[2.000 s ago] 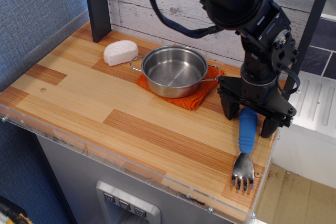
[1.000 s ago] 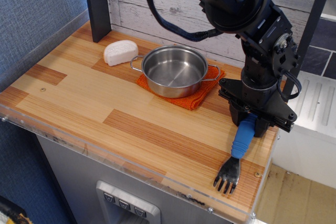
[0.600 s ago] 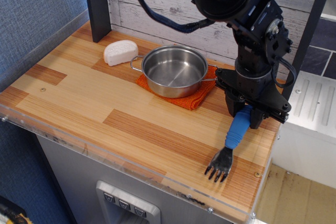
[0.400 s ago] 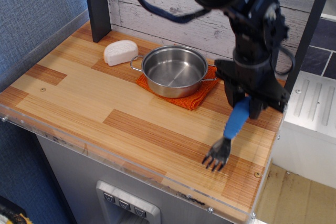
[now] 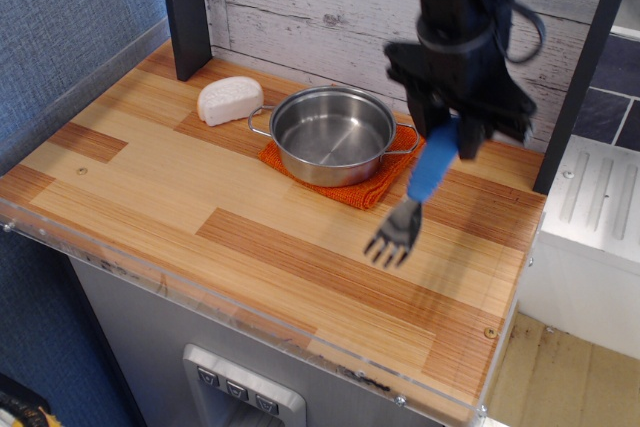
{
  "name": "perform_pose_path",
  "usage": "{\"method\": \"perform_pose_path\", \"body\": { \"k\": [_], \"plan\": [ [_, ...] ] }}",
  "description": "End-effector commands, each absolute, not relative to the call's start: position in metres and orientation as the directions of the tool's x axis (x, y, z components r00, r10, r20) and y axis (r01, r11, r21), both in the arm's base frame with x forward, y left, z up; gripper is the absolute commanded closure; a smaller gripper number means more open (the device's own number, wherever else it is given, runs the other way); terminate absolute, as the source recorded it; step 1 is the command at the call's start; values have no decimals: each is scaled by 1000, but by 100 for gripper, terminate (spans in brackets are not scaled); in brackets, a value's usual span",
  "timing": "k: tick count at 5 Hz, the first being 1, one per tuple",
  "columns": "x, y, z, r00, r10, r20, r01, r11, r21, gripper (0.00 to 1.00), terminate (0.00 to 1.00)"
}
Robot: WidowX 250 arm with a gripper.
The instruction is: Move the fork from right to left side of the table.
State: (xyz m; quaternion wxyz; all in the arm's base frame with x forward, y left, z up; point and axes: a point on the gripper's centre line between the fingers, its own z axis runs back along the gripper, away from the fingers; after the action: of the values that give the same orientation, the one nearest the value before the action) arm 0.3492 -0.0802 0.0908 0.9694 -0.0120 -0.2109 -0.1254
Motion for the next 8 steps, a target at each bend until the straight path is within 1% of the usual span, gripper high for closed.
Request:
{"method": "perform_pose_path", "body": {
  "k": [1, 2, 3, 4, 5, 6, 8],
  "plan": [
    [351, 0, 140, 851, -165, 498, 139, 986, 89, 100, 0],
    [351, 49, 135, 868, -143, 475, 88, 987, 136, 100, 0],
    [353, 81, 116, 895, -108, 433, 48, 988, 146, 100, 0],
    [355, 100, 97, 915, -75, 397, 21, 990, 138, 100, 0],
    [356, 121, 89, 919, -58, 389, -4, 988, 156, 100, 0],
    [353, 139, 83, 928, -49, 370, -19, 984, 178, 100, 0],
    [342, 176, 83, 934, 2, 358, -88, 970, 225, 100, 0]
  ]
}}
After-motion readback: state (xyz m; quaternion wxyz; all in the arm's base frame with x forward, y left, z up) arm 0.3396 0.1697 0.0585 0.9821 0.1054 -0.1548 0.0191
